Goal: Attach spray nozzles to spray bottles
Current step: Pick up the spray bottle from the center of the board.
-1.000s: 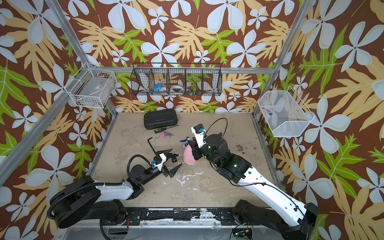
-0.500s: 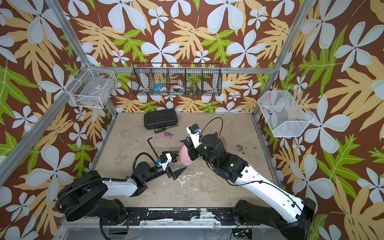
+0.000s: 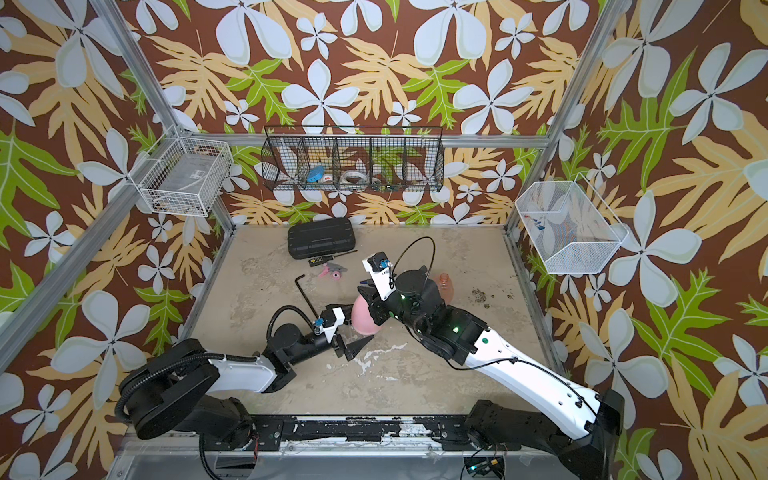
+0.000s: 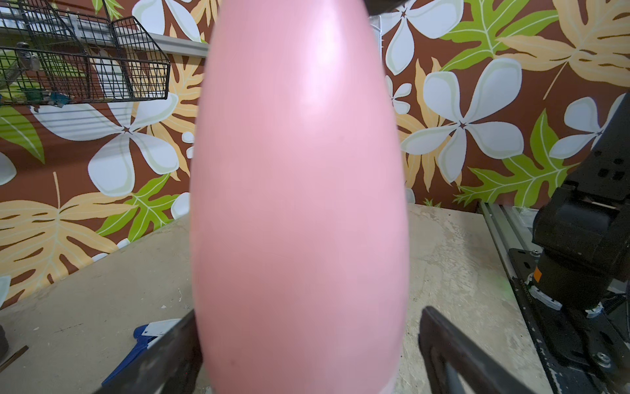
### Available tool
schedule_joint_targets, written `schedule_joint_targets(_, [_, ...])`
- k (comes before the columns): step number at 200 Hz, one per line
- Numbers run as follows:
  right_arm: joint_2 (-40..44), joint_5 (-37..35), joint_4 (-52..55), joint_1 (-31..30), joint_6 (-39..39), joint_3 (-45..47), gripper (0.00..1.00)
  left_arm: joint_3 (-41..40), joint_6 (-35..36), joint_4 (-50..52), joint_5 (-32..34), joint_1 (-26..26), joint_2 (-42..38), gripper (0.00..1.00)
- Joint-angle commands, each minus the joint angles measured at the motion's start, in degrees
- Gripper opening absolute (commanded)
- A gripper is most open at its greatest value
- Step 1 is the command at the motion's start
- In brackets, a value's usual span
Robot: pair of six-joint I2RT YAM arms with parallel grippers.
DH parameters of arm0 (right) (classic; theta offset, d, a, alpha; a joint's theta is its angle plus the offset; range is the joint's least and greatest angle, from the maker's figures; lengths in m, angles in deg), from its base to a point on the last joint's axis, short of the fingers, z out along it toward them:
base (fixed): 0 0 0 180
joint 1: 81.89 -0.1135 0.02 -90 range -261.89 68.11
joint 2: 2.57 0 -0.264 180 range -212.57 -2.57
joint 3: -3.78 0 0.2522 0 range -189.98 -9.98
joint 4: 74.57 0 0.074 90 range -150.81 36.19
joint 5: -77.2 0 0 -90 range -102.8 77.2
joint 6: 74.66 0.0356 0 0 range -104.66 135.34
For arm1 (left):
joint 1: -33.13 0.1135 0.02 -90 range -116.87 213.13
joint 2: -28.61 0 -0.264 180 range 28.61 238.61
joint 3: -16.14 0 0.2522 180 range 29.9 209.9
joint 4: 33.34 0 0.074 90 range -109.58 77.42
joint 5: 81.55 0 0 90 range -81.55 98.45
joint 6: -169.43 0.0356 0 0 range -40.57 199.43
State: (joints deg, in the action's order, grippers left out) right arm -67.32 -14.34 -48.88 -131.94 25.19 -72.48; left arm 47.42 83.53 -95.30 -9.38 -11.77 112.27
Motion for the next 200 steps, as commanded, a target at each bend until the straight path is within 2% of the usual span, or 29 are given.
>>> schedule_joint_targets(1, [-0.45,0.63,-2.27,-0.54,-0.26,-0.47,0.06,0.03,-1.15,-2.41,0.64,-0.09,0.02,0.98])
schedule_joint_targets(54, [-1.68,0.31,-2.80,-1.77,-0.44,-1.39,0.06,0.10,-1.90,-3.47,0.81,-0.10,0.81,0.98])
schedule_joint_targets(111, [-2.13,-0.28,-2.69,-2.42,-0.44,-1.53,0.06,-1.77,-0.96,-4.97,1.71,-0.09,-0.16,0.87])
schedule_joint_targets(154, [-2.78,-0.37,-2.83,-3.50,-0.35,-1.83,0.07,-3.16,-0.82,-4.94,2.81,-0.10,-0.91,0.84])
schedule_joint_targets(176, [-3.61,-1.33,-2.36,-4.49,-0.62,-2.38,0.11,-4.26,-0.85,-5.89,4.00,-0.09,-1.51,0.85])
schedule_joint_targets(200, [-4.28,-1.79,-1.65,-4.98,-0.70,-3.45,0.21,-5.65,-0.85,-6.73,5.36,-0.03,-2.78,0.85])
